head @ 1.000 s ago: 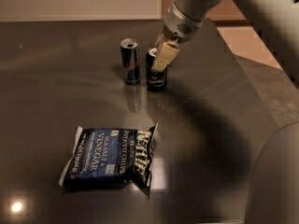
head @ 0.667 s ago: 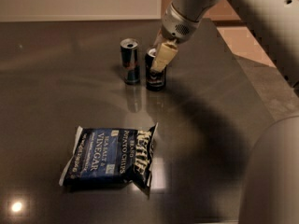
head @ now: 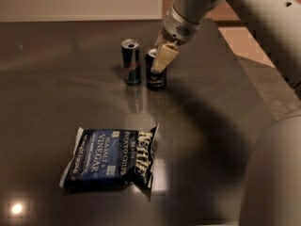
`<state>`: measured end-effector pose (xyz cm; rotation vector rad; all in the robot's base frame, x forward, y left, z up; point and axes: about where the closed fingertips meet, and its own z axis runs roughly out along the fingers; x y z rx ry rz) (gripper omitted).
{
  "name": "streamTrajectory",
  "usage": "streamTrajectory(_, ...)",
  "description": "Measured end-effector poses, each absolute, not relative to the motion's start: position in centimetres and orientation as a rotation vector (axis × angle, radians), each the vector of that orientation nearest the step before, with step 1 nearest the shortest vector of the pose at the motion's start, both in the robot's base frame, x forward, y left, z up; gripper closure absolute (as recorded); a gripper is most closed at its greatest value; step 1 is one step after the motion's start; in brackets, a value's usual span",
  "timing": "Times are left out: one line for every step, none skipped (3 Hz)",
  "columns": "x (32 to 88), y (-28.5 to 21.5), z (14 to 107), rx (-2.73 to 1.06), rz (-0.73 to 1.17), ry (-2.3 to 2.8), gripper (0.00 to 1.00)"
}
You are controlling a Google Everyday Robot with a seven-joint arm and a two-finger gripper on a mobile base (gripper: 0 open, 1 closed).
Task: Move pepsi can near redbull can
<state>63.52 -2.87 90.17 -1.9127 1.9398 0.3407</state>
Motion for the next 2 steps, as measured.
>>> streamTrajectory(63.64, -2.68, 90.01, -1.912, 0.342, 1.938, 0.0)
streamTrajectory(63.64, -2.68, 90.0, -1.912, 0.342, 1.938, 0.0)
